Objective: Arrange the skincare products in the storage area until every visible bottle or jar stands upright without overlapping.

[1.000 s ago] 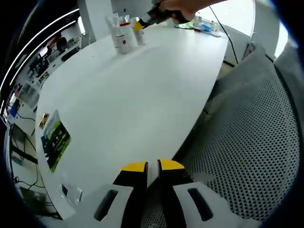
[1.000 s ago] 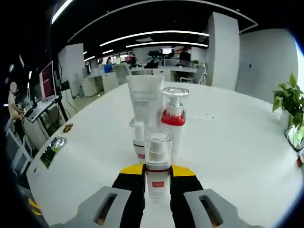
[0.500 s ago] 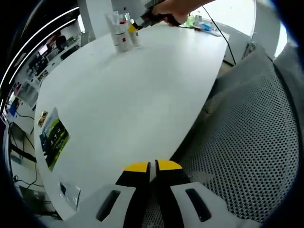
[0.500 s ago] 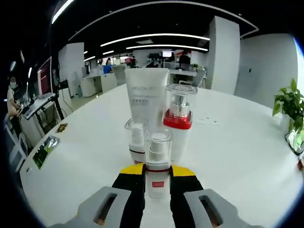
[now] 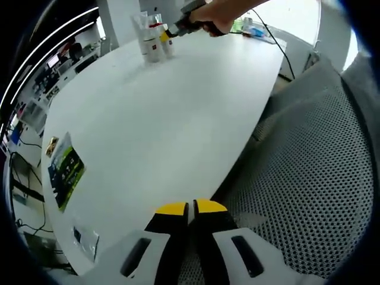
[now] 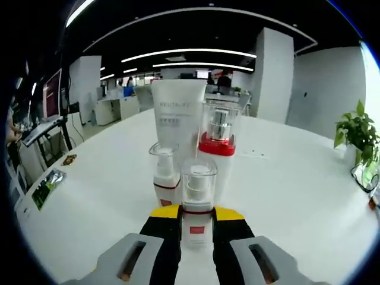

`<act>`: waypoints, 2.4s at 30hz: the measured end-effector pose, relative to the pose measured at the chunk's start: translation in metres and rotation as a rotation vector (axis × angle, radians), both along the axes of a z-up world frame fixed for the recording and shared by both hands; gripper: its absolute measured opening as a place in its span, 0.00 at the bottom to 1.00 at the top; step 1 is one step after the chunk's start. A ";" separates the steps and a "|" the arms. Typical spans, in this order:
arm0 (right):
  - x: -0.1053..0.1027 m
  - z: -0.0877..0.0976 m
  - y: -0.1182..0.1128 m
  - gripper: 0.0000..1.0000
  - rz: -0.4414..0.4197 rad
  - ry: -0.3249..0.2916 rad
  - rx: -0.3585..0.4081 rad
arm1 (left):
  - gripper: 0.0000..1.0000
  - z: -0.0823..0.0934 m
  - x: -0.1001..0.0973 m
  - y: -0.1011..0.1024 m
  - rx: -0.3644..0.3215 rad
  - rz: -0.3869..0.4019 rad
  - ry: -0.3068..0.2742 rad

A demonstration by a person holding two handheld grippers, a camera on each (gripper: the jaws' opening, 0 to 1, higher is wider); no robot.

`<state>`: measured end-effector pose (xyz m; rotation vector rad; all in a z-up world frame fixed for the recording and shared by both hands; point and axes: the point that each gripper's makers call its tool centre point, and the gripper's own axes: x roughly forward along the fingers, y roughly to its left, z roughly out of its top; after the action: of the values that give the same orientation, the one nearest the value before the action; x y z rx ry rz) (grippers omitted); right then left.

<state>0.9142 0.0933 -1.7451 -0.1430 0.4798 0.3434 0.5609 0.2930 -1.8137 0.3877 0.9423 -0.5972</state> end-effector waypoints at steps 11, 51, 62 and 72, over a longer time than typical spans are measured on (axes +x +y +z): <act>-0.003 0.001 0.001 0.14 -0.029 -0.008 -0.020 | 0.00 -0.001 -0.001 0.001 0.002 0.001 0.006; 0.001 -0.007 -0.024 0.28 -0.018 0.138 0.011 | 0.00 -0.004 -0.003 0.002 0.012 -0.001 0.019; -0.027 -0.017 -0.001 0.14 0.030 0.235 0.079 | 0.00 -0.003 -0.003 0.001 0.013 -0.008 0.015; -0.014 -0.006 -0.025 0.34 0.044 0.175 -0.018 | 0.00 -0.003 -0.003 0.000 0.015 -0.017 0.016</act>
<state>0.9001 0.0687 -1.7514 -0.1415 0.6538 0.3964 0.5578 0.2934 -1.8169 0.4049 0.9598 -0.6094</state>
